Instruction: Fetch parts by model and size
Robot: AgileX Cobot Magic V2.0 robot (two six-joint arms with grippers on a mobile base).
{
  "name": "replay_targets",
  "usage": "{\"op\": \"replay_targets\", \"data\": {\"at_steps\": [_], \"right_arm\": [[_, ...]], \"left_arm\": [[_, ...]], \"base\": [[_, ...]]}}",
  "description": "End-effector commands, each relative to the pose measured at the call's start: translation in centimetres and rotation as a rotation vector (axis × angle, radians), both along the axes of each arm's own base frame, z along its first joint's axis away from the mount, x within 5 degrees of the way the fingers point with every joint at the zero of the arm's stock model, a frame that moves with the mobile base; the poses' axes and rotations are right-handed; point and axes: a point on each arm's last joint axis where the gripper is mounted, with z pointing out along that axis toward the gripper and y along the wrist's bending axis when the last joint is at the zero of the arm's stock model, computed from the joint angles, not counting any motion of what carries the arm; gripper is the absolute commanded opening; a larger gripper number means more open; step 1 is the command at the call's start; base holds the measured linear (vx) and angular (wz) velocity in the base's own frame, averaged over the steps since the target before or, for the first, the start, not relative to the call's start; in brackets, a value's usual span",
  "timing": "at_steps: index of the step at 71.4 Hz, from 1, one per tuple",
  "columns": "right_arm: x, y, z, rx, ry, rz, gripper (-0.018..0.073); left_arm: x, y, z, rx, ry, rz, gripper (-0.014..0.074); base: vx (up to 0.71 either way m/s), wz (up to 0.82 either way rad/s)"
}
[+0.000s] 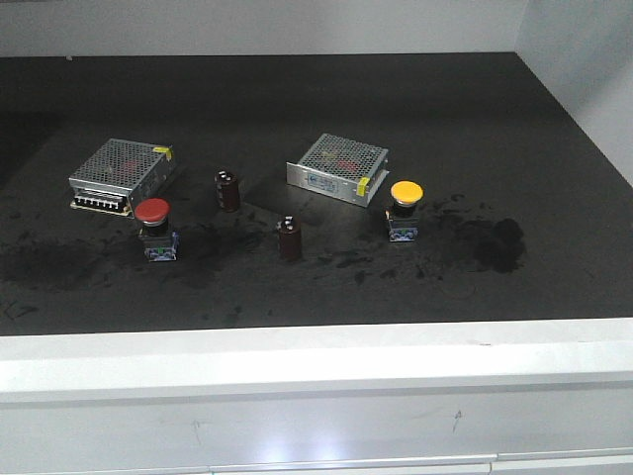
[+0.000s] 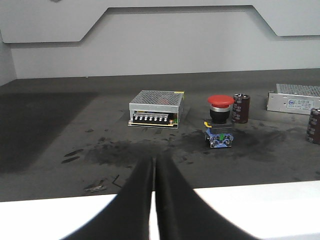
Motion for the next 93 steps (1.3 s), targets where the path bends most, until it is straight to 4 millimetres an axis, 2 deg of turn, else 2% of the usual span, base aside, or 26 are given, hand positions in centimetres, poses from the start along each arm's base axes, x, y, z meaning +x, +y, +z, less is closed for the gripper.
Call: {"op": "replay_targets", "data": {"at_steps": [1,8,17,27,36,46,54,64,75,82,93], "right_arm": [[-0.1,0.0,0.6,-0.011,-0.081,-0.002,-0.0010],[-0.1,0.0,0.6,-0.011,-0.081,-0.002,-0.0010],[-0.1,0.0,0.7,-0.011,-0.090,-0.002,-0.0010],[-0.5,0.0,2.2,0.099,-0.234,0.014,-0.0010],[-1.3,-0.1,5.7,0.134,-0.368,0.026,-0.0010],[-1.3,0.0,10.3,0.088,-0.311,0.018,-0.0010],[0.1,0.0,13.7,-0.001,-0.225,-0.004,-0.0010],[2.8,0.0,16.3,-0.024,-0.134,-0.012,-0.0010],[6.1,0.0,16.8,-0.029,0.001,-0.017,-0.0010],[7.9,0.0,16.0,-0.030,0.102,-0.020,-0.0010],[9.7,0.0,14.6,0.015,0.216,-0.019,-0.0010]], "left_arm": [[-0.2,0.0,1.3,-0.011,-0.112,-0.005,-0.0006],[-0.2,0.0,1.6,-0.009,-0.145,-0.005,-0.0006],[-0.5,-0.1,2.9,-0.011,-0.288,-0.008,-0.0006],[-1.2,-0.1,5.1,-0.023,-0.415,-0.012,-0.0006],[-1.9,0.0,7.9,-0.023,-0.438,-0.011,-0.0006],[-1.3,0.0,11.8,-0.022,-0.345,-0.008,-0.0006],[0.4,0.0,14.3,-0.021,-0.225,-0.005,-0.0006],[2.5,0.0,15.7,-0.018,-0.086,-0.001,-0.0006],[4.6,-0.1,16.0,-0.017,0.007,0.000,-0.0006],[5.7,-0.1,15.7,-0.015,0.050,0.000,-0.0006],[6.4,-0.1,15.4,-0.016,0.080,0.000,-0.0006]], "base": [[0.00,0.00],[0.00,0.00],[0.00,0.00],[0.00,0.00],[0.00,0.00],[0.00,0.00],[0.00,0.00],[0.00,0.00],[0.00,0.00],[0.00,0.00],[0.00,0.00]]}}
